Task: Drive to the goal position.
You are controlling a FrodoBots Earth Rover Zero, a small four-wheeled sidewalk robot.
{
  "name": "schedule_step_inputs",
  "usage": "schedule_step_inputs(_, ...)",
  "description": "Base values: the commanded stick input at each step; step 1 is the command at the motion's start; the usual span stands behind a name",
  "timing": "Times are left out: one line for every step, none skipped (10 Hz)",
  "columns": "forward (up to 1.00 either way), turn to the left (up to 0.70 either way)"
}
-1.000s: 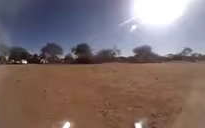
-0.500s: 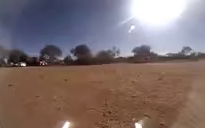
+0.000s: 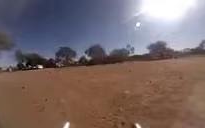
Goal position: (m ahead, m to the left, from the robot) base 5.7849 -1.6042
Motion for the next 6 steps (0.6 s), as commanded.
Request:
schedule_step_inputs(0.5, 0.0)
schedule_step_inputs(0.5, 0.0)
schedule_step_inputs(0.5, 0.0)
schedule_step_inputs(0.5, 0.0)
schedule_step_inputs(0.5, 0.0)
schedule_step_inputs(0.5, 0.0)
